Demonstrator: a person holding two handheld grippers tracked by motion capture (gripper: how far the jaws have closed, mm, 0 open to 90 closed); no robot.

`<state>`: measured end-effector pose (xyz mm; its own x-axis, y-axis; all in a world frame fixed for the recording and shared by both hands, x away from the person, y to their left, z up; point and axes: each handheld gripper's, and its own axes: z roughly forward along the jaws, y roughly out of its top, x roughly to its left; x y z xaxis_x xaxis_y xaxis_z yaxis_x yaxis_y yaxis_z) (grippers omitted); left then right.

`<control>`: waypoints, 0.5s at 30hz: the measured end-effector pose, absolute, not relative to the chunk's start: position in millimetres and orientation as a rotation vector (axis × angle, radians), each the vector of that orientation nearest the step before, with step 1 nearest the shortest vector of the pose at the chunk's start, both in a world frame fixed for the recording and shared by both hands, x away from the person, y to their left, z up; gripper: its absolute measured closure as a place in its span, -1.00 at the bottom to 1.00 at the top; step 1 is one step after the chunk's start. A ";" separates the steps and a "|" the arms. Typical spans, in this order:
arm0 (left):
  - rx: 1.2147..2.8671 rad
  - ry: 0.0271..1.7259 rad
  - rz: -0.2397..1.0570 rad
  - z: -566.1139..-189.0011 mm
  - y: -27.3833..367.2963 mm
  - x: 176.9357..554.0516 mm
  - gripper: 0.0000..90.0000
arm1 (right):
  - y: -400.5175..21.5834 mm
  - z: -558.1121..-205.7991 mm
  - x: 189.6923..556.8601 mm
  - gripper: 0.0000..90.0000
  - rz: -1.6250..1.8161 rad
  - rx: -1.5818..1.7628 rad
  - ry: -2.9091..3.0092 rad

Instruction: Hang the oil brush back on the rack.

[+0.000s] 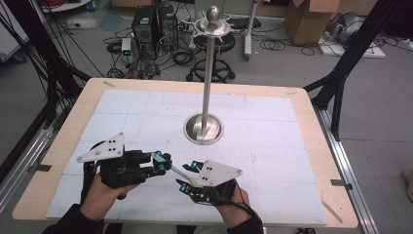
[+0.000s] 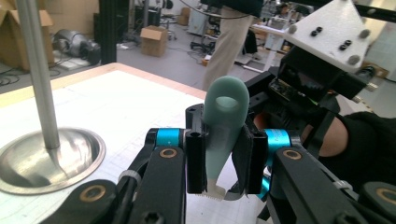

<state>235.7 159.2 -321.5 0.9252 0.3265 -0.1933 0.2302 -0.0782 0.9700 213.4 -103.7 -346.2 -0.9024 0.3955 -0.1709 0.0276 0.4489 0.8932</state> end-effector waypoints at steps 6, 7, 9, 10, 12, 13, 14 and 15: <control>1.663 0.440 0.081 -321.9 155.3 235.0 0.69 | -101.8 -346.6 213.7 0.53 1.416 0.367 2.339; 1.662 0.441 0.080 -321.9 155.3 235.0 0.69 | -102.0 -346.5 213.3 0.56 1.414 0.367 2.333; 1.661 0.443 0.080 -322.0 154.9 235.0 0.69 | -102.6 -346.6 212.8 0.62 1.417 0.374 2.328; 1.660 0.444 0.079 -322.0 154.9 235.0 0.69 | -102.8 -346.9 212.6 0.66 1.414 0.375 2.326; 1.651 0.449 0.081 -321.7 154.6 234.6 0.69 | -103.4 -348.1 212.9 0.73 1.409 0.378 2.326; 1.648 0.449 0.081 -321.6 154.7 234.6 0.69 | -103.8 -348.5 212.5 0.78 1.418 0.384 2.325; 1.644 0.451 0.078 -321.6 154.7 234.9 0.69 | -104.5 -348.6 212.2 0.79 1.422 0.379 2.317; 1.642 0.449 0.078 -321.8 154.4 235.2 0.69 | -104.3 -348.7 211.8 0.80 1.429 0.375 2.318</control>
<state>235.2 154.4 -321.8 0.9189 0.3331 -0.2114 0.2426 -0.0545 0.9686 211.8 -104.3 -348.7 -0.8879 0.4206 -0.1862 0.0225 0.4440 0.8957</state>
